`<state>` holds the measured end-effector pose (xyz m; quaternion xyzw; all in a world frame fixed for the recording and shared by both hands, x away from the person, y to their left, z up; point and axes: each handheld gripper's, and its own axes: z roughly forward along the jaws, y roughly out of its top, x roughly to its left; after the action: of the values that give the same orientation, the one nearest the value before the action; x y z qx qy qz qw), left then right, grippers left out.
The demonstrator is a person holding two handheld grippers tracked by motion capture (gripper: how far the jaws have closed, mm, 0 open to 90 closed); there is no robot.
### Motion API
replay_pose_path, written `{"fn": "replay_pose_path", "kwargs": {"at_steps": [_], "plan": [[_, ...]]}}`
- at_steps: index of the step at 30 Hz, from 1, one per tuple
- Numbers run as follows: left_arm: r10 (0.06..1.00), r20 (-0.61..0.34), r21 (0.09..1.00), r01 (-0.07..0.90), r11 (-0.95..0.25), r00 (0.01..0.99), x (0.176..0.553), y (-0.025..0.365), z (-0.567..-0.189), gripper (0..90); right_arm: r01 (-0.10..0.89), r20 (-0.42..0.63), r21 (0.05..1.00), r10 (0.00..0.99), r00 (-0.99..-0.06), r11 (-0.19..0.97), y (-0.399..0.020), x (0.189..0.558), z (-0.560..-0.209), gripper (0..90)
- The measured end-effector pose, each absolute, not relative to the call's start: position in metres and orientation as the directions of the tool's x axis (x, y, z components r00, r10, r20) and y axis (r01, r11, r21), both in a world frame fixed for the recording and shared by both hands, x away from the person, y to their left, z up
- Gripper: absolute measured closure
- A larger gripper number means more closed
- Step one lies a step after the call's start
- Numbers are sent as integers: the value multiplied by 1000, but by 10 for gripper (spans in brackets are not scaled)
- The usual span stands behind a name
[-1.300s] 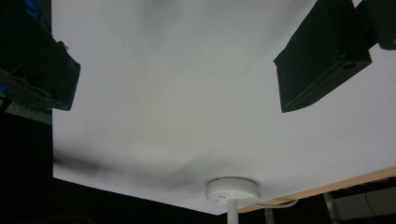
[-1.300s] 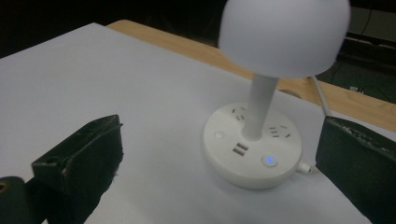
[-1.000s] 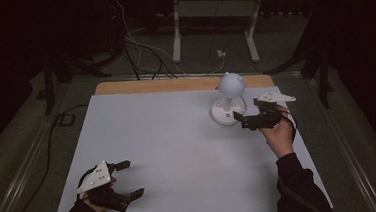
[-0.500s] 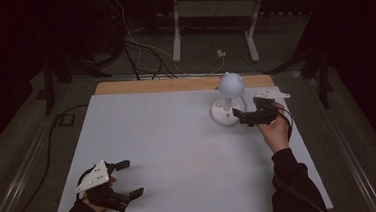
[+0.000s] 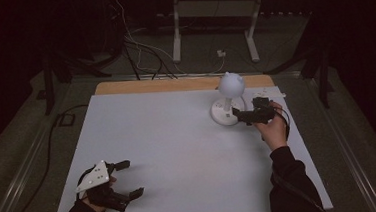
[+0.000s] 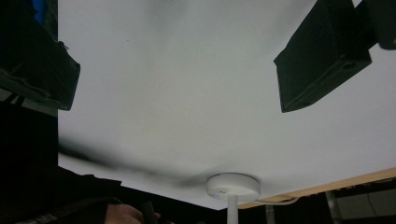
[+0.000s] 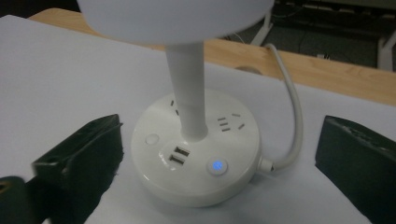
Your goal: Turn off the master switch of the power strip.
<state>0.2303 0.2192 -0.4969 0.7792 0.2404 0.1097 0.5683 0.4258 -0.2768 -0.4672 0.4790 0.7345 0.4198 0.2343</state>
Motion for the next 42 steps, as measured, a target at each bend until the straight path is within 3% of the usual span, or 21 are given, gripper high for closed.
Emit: {"fn": "replay_pose_path", "kwargs": {"at_steps": [7,18,20,21,22,42], "plan": [[499,-105,939,251,-237,861,231,219,-497,3,527,88,838,917,-388,143,-279,430,-473,88],[498,-104,938,251,-239,861,230,219,-497,3,534,110,841,936,-333,91,-276,430,-472,366],[497,-103,938,250,-240,862,230,219,-497,3,528,100,844,942,-322,91,-275,430,-471,474],[497,-103,938,251,-240,862,230,219,-497,3,528,100,844,942,-322,91,-275,430,-471,474],[497,-104,938,251,-239,862,230,219,-497,3,529,88,843,945,-316,99,-274,430,-471,546],[493,-102,938,249,-242,864,230,219,-497,3,533,72,839,947,-313,112,-264,430,-477,833]]}}
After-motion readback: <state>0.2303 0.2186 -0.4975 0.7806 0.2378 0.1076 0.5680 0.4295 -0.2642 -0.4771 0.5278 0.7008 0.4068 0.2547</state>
